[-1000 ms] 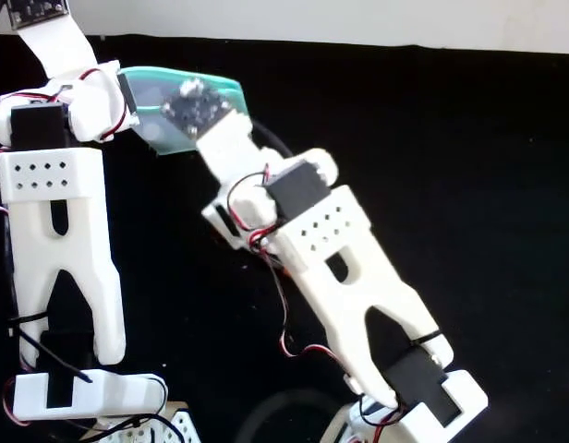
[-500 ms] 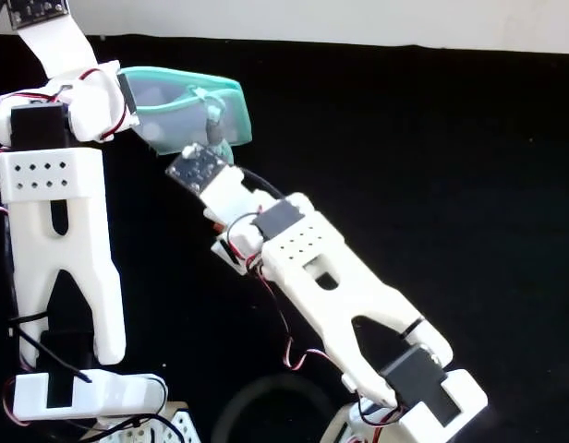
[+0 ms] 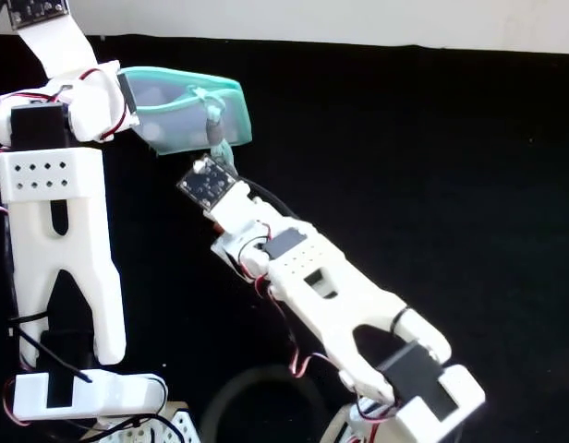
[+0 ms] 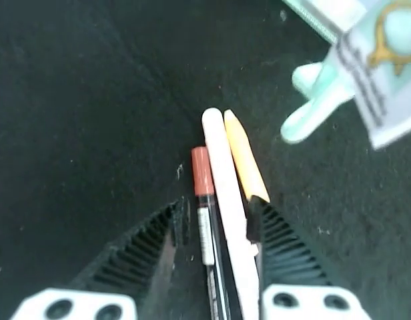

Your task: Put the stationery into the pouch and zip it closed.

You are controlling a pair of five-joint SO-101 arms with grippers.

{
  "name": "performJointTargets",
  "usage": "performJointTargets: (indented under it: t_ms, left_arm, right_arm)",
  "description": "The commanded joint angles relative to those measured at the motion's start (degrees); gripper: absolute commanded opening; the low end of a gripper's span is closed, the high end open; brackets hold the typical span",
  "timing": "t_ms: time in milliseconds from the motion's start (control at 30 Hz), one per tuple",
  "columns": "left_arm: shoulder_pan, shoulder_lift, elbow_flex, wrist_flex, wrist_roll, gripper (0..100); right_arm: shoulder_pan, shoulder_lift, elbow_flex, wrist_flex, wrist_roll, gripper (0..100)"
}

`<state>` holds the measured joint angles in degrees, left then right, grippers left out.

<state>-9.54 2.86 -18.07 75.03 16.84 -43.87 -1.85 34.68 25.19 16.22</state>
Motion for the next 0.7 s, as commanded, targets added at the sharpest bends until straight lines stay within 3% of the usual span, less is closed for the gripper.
performJointTargets:
  t_ms: [0, 367, 667]
  left_arm:
    - [0.7, 2.5, 0.5, 0.3, -0.4, 1]
    - [0.5, 2.5, 0.5, 1.1, -0.5, 1]
    - [0.5, 2.6, 0.6, 1.1, -0.5, 1]
  right_arm:
    - [0.9, 4.4, -2.2, -3.2, 0.8, 12.7]
    - [2.8, 20.2, -17.6, -2.9, 0.8, 12.7]
    - [2.9, 25.6, -18.9, -3.1, 5.2, 12.7]
